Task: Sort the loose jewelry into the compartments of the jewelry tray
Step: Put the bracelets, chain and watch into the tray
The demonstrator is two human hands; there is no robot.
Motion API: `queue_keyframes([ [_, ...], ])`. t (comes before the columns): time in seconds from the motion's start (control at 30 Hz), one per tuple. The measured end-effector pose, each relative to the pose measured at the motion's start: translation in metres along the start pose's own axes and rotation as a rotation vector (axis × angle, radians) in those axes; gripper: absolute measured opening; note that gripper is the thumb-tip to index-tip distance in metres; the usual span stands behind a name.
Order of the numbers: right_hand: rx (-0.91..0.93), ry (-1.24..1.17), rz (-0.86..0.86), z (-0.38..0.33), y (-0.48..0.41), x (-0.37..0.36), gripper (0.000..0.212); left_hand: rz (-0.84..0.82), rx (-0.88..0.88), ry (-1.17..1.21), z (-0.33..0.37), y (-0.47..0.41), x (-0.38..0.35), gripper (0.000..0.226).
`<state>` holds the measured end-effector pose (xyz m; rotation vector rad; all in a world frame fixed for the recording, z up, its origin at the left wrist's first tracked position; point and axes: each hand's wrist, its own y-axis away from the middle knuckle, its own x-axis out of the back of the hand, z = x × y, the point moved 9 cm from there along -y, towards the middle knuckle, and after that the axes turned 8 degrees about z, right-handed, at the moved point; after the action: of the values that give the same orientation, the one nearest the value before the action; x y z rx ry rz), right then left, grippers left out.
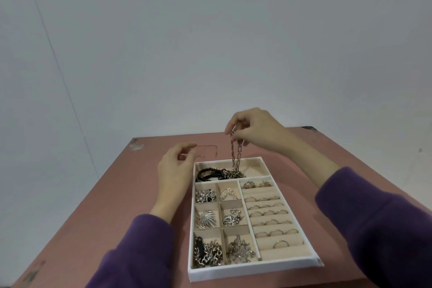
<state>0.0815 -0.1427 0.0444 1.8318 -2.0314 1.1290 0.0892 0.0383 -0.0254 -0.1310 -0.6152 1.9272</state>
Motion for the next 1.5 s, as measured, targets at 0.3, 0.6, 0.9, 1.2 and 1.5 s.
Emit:
queue_keyframes([
  [0.3, -0.065, 0.078, -0.217, 0.027, 0.013, -0.033, 0.025, -0.009, -0.019, -0.005, 0.001, 0.000, 0.000, 0.011],
  [0.6, -0.002, 0.165, -0.207, 0.037, 0.012, -0.038, 0.016, -0.032, -0.035, -0.078, 0.002, 0.001, -0.004, 0.013],
  [0.9, -0.173, 0.401, 0.172, 0.118, -0.016, 0.025, 0.018, -0.048, -0.061, -0.126, 0.001, 0.000, -0.009, 0.014],
  [1.2, -0.363, 0.669, 0.000, 0.176, -0.030, 0.015, 0.017, -0.053, -0.065, -0.137, -0.002, -0.002, -0.010, 0.015],
  [1.5, -0.229, 0.448, 0.231, 0.149, -0.034, 0.036, 0.027, -0.057, -0.080, -0.133, 0.000, -0.001, -0.010, 0.013],
])
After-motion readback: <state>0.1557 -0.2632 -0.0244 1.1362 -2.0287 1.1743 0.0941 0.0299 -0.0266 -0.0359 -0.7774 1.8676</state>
